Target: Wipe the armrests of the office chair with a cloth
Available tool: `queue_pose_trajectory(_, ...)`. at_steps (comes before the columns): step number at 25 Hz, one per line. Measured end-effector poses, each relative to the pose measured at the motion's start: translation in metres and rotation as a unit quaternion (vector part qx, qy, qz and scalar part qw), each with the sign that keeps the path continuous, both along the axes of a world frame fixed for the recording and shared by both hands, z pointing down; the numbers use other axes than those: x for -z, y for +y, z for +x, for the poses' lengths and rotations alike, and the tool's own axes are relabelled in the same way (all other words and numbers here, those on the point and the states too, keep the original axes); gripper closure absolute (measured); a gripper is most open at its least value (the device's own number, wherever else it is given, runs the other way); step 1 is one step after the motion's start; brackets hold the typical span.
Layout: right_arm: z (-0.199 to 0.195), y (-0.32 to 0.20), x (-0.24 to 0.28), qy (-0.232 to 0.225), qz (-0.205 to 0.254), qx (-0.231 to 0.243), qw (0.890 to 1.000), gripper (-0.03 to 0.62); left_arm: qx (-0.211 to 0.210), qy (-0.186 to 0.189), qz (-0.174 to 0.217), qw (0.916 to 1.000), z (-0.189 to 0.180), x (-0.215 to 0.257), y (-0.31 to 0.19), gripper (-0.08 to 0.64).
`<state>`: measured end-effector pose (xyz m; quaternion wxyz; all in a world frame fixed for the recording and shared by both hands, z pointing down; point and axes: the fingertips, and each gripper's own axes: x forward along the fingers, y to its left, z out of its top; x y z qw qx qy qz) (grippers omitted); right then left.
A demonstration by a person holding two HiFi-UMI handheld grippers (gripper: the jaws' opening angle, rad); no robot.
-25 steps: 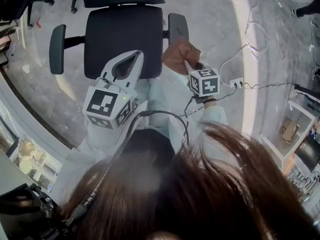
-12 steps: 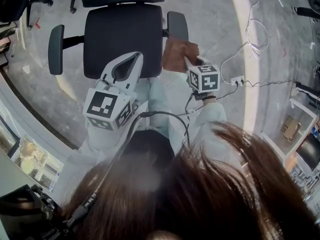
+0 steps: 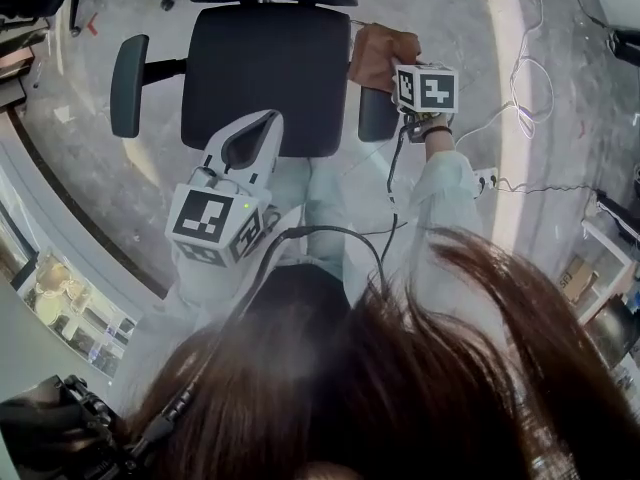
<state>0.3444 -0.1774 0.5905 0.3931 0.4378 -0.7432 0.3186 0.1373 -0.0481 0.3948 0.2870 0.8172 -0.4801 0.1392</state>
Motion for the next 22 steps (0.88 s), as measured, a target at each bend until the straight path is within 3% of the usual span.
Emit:
queue_pose_trajectory(10, -0.021, -0.048, -0.023, -0.001, -0.018, -0.041, 0.999, 0.554, 0.006, -0.001, -0.009, 0.9999, -0.031, -0.019, -0.027, 0.557)
queue_pose_trajectory(22, -0.001, 0.072, -0.003, -0.033, -0.042, -0.036, 0.998, 0.554, -0.026, 0.012, 0.013, 0.9995, 0.006, 0.003, -0.015, 0.557)
